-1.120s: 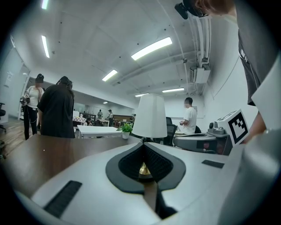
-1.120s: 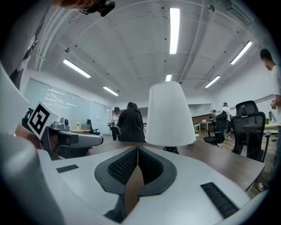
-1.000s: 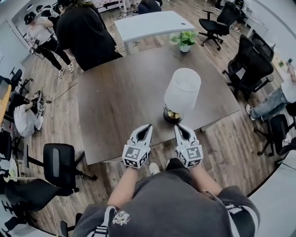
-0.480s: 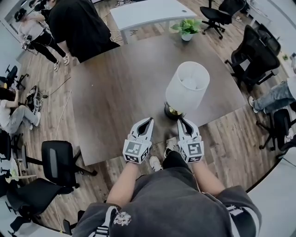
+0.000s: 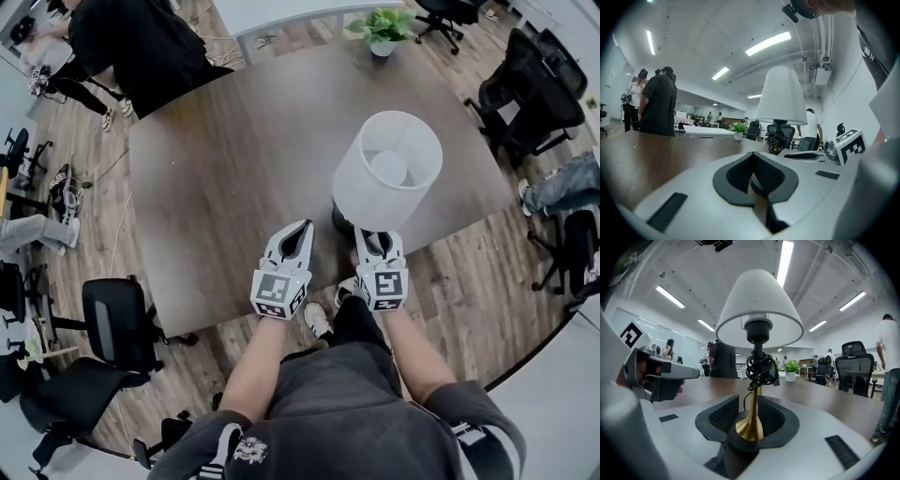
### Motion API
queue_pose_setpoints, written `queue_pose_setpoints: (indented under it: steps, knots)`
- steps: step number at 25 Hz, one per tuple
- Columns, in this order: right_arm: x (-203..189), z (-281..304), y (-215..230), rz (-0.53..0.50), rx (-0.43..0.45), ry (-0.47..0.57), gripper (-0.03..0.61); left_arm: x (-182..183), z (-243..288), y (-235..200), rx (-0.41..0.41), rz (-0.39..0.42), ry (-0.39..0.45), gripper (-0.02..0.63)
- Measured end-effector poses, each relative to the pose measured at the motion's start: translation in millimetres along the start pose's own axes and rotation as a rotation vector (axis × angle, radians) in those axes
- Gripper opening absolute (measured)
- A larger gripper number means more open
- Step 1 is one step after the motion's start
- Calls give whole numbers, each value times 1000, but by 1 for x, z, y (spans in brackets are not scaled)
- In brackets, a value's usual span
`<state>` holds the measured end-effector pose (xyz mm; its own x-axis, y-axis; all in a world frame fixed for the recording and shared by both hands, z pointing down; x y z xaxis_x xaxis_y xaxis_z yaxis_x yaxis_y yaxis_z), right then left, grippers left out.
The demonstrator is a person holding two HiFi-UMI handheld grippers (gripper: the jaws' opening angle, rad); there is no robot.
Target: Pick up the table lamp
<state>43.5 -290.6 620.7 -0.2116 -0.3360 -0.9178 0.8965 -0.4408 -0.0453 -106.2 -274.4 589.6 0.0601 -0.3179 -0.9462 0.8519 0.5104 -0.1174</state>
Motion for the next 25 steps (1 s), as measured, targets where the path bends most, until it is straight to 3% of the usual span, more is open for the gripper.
queue_pose_setpoints:
  steps: [10, 14, 25]
  knots:
    - [1, 34, 16, 1, 7, 15, 152, -17, 14, -16, 20, -1, -47, 8]
    - [0, 41, 18, -2, 20, 14, 112, -22, 20, -20, 26, -8, -55, 8]
    - [-4, 44, 18, -5, 38, 34, 112, -36, 25, -16, 16, -17, -79, 8]
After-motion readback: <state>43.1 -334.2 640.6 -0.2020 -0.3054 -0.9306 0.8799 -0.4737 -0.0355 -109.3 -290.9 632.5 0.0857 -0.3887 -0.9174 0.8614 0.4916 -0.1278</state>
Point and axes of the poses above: the fingertips, and each gripper's own axes: z forward along the fingers, y to its right, x out of its top, the point moved 3 cm from there along -z, backward along the fingers, and after that the axes turned 11 degrees about -y, right-handed, at the moved point
